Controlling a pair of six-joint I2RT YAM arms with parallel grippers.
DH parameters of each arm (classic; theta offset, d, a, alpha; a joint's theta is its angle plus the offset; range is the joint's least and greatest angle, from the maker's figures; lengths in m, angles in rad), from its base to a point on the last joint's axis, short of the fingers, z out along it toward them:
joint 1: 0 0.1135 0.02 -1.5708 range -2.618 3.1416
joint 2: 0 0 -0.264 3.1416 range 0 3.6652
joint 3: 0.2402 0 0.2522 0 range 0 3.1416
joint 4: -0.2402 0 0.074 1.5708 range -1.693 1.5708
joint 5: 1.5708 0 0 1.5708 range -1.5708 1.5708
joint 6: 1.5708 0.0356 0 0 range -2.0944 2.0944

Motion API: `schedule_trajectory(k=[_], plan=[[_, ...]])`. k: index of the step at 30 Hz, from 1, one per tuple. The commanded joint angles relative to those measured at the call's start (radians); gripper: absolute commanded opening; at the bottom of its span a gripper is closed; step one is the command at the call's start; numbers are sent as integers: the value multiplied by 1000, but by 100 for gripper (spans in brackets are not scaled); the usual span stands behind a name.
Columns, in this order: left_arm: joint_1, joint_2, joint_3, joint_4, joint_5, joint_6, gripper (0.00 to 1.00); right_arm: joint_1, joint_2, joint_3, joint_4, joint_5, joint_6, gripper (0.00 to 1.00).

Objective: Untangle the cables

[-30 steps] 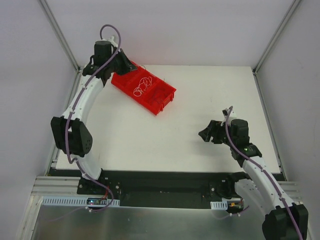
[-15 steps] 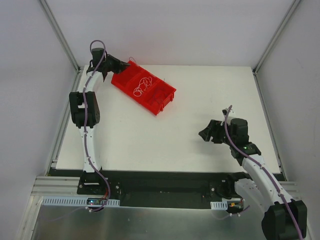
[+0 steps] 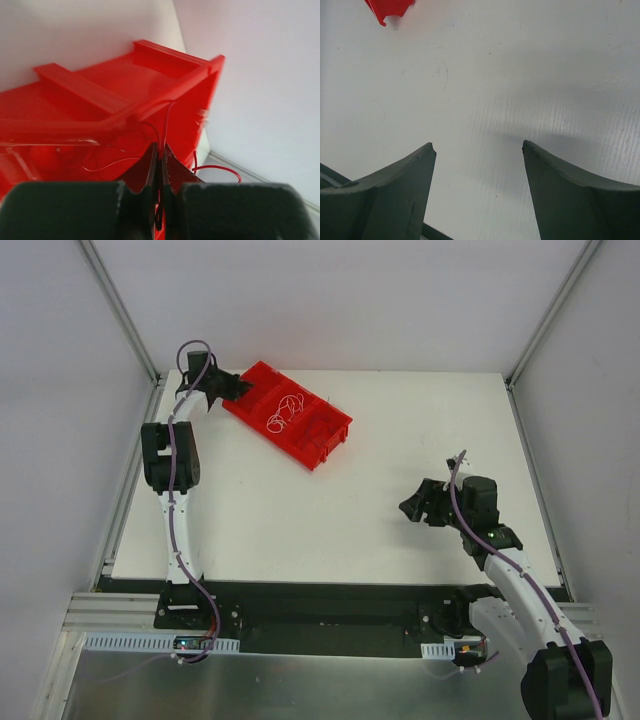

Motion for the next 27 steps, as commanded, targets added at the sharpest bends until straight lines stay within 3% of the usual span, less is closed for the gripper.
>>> schedule_trajectory(k=[1, 8, 21, 27], plan=[[-8, -43, 9, -92, -138, 103, 0, -9, 8, 26, 19, -23, -8, 73], [-44, -26, 93, -215, -249, 276, 1, -11, -9, 22, 18, -25, -7, 74], [-78, -92, 113, -247, -287, 385, 52, -12, -62, 23, -10, -45, -4, 76], [-81, -152, 123, -264, -310, 477, 65, -12, -72, 20, -16, -49, -4, 76]])
